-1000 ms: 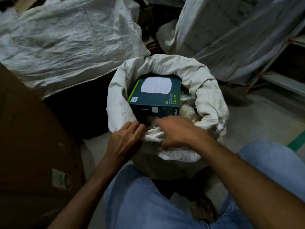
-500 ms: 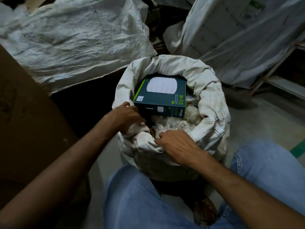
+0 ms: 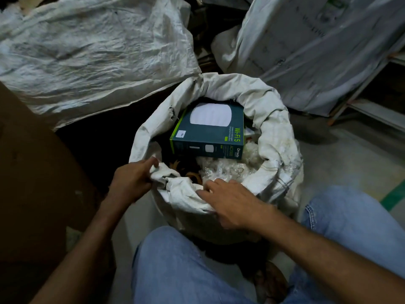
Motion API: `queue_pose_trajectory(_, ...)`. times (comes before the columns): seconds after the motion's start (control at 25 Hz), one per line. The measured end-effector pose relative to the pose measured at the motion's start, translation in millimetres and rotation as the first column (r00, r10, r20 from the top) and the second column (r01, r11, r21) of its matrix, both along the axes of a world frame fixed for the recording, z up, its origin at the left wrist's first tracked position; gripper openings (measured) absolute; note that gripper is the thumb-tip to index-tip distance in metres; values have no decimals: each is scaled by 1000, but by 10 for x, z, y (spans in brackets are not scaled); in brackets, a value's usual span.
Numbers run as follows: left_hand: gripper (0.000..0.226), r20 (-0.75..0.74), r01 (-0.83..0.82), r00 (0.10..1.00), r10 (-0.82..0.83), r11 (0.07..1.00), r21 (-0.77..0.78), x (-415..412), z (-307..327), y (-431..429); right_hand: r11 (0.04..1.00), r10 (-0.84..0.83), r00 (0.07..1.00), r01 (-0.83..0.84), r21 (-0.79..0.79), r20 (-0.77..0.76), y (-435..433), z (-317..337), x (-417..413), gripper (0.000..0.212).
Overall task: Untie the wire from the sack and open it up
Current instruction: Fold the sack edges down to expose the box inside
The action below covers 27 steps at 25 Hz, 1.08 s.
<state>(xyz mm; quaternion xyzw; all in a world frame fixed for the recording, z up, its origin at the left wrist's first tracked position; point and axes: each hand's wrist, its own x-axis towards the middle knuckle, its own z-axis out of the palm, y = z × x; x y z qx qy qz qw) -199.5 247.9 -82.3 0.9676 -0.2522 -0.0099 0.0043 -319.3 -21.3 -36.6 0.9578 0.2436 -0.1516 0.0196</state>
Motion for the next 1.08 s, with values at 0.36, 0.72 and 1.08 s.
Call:
queue_pose_trajectory(0.36, 22, -13, -192, 981, 195, 946, -260, 973, 705, -560, 853, -481, 867, 497, -159, 129, -748, 554, 993, 27)
queue_pose_trajectory(0.72, 47, 28, -268, 963, 269, 963, -21, 1491, 422, -968, 757, -630, 775, 629, 180, -58, -1181, 479, 1561, 37)
queue_pose_trajectory(1.08, 70, -148, -275, 958, 245, 934, -230, 1848, 416, -858, 308, -854, 429, 873, 379, -294, -1880, 417, 1765, 66)
